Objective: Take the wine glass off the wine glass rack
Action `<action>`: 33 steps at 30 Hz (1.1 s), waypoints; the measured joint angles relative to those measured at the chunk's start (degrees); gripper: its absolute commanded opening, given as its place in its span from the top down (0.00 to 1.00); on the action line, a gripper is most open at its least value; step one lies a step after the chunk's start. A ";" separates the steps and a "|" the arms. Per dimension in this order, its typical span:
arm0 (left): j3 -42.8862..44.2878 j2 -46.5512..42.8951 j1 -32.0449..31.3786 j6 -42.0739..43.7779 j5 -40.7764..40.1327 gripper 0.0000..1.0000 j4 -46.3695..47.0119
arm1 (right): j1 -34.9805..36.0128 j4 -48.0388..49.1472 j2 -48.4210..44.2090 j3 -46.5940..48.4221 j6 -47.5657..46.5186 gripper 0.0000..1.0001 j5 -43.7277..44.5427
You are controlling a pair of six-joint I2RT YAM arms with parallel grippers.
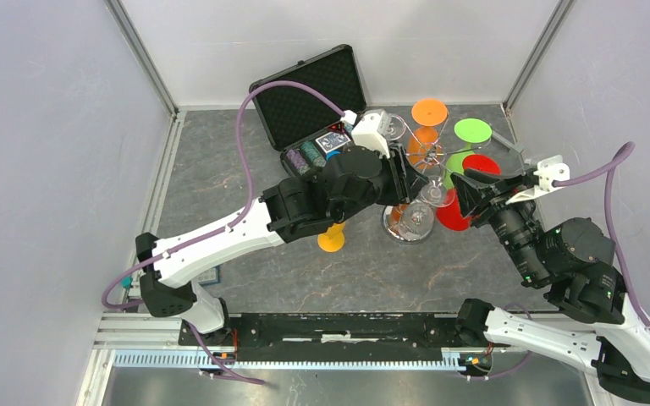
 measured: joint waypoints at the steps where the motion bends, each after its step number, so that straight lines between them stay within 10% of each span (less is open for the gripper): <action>1: 0.00 0.15 0.00 -0.07 0.17 0.54 -0.02 | 0.00 0.02 0.00 -0.11 0.00 0.65 0.00; 33: -6.40 1.75 0.59 -13.38 3.87 0.63 7.34 | 0.00 0.39 0.00 -1.25 0.04 0.64 0.09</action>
